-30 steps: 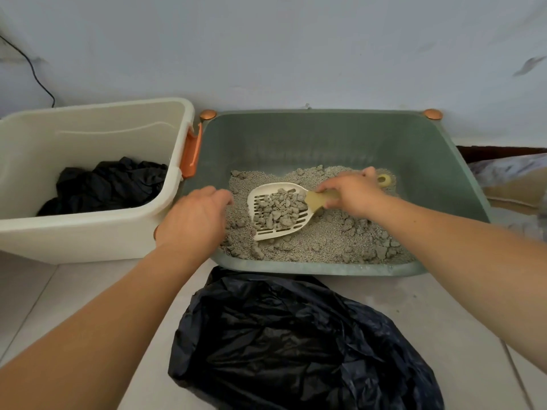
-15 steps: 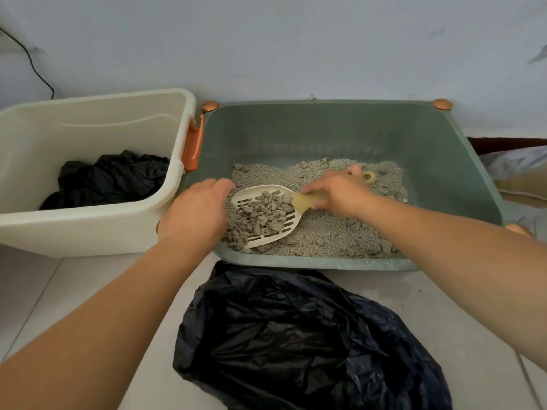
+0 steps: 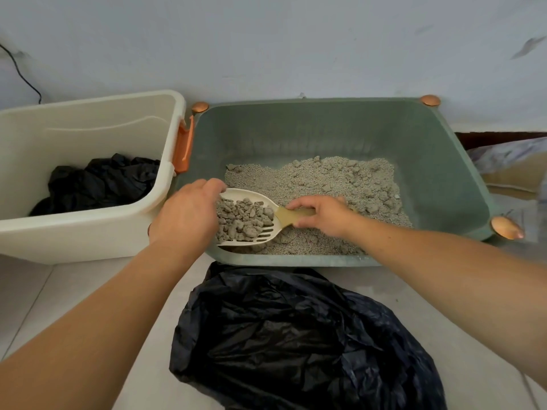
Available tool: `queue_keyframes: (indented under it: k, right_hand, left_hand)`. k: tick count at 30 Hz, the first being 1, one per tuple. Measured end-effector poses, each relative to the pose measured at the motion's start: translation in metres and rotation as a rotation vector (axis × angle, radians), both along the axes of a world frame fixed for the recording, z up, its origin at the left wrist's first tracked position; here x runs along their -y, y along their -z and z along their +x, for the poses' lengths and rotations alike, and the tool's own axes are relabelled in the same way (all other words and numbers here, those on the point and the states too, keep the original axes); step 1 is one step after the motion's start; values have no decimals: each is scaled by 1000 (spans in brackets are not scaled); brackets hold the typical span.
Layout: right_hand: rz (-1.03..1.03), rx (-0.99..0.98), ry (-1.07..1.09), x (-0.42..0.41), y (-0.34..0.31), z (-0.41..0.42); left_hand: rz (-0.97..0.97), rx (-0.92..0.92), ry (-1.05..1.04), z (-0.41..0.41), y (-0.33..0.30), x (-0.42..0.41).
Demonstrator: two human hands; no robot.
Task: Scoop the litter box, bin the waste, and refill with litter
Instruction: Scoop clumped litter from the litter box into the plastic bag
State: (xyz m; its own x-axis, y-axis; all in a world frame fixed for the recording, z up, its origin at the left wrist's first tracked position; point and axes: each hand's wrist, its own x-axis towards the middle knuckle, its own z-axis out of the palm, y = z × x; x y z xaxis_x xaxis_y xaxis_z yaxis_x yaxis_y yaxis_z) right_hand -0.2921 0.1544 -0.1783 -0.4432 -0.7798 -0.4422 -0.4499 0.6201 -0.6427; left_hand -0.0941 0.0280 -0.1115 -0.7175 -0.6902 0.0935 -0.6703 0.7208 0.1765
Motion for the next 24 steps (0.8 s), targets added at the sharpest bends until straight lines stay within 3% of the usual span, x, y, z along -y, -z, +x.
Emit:
queue_keyframes:
  k: [13, 24]
  right_hand:
    - [-20, -44, 93, 1, -7, -16]
    - [10, -73, -18, -14, -24, -33]
  left_hand:
    - [65, -52, -71, 1, -6, -4]
    - [58, 32, -31, 1, -4, -1]
